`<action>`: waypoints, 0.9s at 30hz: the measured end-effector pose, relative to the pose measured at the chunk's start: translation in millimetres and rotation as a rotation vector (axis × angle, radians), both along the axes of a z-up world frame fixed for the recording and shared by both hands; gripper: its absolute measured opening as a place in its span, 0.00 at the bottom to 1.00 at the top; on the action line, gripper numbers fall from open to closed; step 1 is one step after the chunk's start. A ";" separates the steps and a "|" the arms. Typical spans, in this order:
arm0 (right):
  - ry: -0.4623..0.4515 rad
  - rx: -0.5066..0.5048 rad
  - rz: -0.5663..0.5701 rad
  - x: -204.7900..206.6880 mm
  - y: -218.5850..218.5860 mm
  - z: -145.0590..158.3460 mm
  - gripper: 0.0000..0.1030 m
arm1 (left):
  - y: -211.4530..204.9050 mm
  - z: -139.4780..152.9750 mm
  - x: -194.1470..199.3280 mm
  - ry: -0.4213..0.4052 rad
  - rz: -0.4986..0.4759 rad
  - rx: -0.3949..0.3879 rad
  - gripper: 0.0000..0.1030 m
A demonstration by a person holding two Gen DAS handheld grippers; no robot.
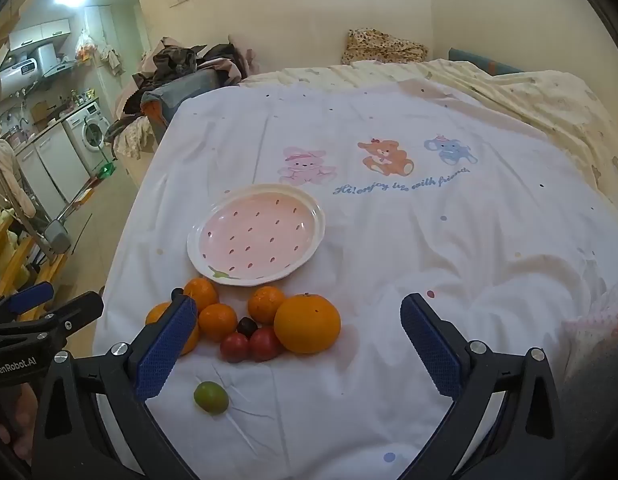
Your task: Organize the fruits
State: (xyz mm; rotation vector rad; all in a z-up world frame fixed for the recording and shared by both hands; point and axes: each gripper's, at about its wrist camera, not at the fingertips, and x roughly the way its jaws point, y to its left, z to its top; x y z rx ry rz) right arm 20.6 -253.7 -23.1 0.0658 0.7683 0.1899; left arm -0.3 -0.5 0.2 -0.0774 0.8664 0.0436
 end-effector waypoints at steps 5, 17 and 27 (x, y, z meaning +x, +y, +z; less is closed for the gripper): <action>-0.002 -0.008 -0.001 0.2 0.0 -0.3 1.00 | -1.5 -0.3 -1.8 0.007 0.001 -0.012 1.00; -0.002 -0.010 -0.001 0.2 -0.5 -0.4 1.00 | -1.3 -0.6 -1.6 0.004 0.008 -0.016 1.00; -0.002 -0.009 -0.001 -0.1 -0.7 -0.5 1.00 | 0.3 -0.1 -1.1 0.005 0.005 -0.019 1.00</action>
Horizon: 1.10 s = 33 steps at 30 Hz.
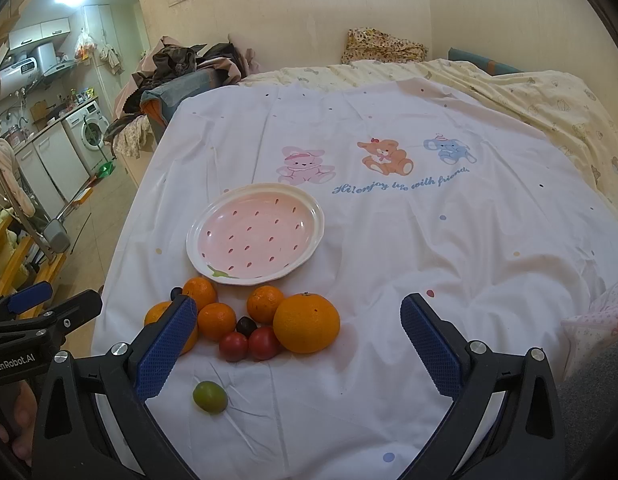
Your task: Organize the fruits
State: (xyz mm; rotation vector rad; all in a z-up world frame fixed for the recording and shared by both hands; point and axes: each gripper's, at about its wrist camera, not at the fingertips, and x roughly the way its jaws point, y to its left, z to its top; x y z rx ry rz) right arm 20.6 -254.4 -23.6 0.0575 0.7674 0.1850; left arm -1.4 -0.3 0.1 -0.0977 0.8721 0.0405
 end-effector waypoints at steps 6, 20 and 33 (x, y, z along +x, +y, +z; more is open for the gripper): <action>0.000 0.000 -0.001 0.0 0.1 0.3 1.00 | 0.0 0.1 0.1 0.000 0.001 0.000 1.00; 0.001 0.001 -0.001 0.9 -0.2 -0.1 1.00 | 4.5 -1.9 -0.5 0.005 -0.001 -0.003 1.00; 0.002 0.001 -0.001 1.2 -0.6 -0.3 1.00 | 4.8 -3.1 -0.1 0.009 -0.001 -0.004 1.00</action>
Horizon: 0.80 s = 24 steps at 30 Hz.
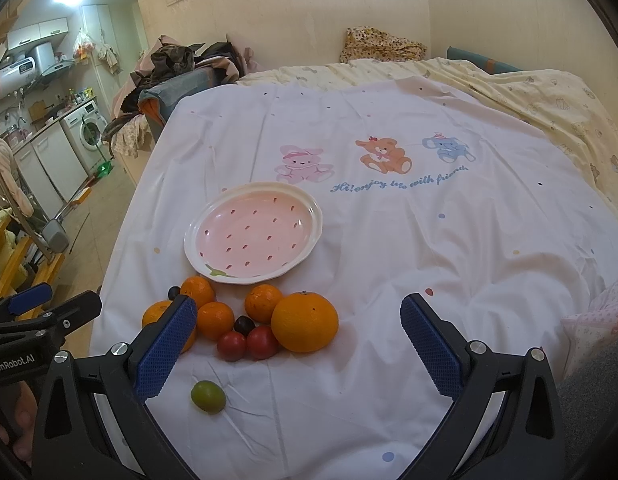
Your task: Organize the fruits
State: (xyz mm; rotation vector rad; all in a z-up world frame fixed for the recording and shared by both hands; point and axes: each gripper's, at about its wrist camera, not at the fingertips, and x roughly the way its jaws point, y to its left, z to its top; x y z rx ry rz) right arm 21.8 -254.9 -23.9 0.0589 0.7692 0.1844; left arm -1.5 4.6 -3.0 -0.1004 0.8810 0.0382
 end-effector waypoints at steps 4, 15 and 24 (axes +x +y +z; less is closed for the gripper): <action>0.001 -0.001 0.001 -0.2 0.1 0.2 1.00 | 0.1 -0.3 0.1 0.000 0.001 -0.001 1.00; 0.000 -0.001 0.000 -0.6 0.0 0.6 1.00 | -0.8 0.2 0.5 0.004 0.003 -0.002 1.00; 0.000 -0.001 -0.003 -0.5 -0.2 1.1 1.00 | -0.9 0.7 0.2 0.004 0.007 -0.001 1.00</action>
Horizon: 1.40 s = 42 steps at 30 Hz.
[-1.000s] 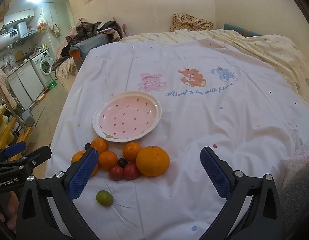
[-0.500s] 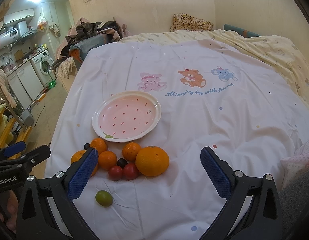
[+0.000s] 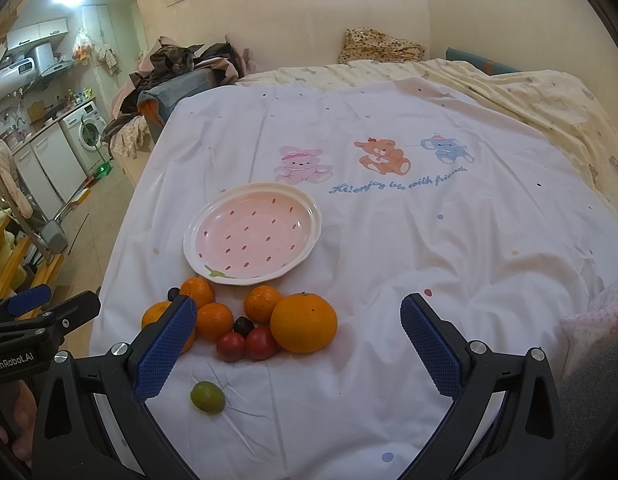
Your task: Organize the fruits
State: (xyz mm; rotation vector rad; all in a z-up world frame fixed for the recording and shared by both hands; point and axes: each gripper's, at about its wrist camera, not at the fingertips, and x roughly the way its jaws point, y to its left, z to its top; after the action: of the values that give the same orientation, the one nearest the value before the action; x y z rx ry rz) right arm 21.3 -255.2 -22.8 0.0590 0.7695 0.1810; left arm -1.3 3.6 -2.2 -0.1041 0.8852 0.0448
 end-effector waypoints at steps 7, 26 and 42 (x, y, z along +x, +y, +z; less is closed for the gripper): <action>0.003 0.004 0.002 0.6 0.4 0.5 1.00 | -0.5 0.0 0.2 0.005 -0.001 -0.003 1.00; 0.176 0.103 -0.102 14.2 -33.1 -21.7 1.00 | -22.9 -65.9 51.9 0.380 -0.052 0.036 0.93; 0.273 0.157 -0.122 25.3 -41.0 -38.2 1.00 | -65.5 -104.8 123.2 0.648 -0.261 0.078 0.77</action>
State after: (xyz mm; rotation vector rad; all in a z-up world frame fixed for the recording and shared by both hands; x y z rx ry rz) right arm 46.5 -296.1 -61.0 0.2834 1.0201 0.1184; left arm 121.9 -61.8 -107.1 0.1080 1.5360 -0.1383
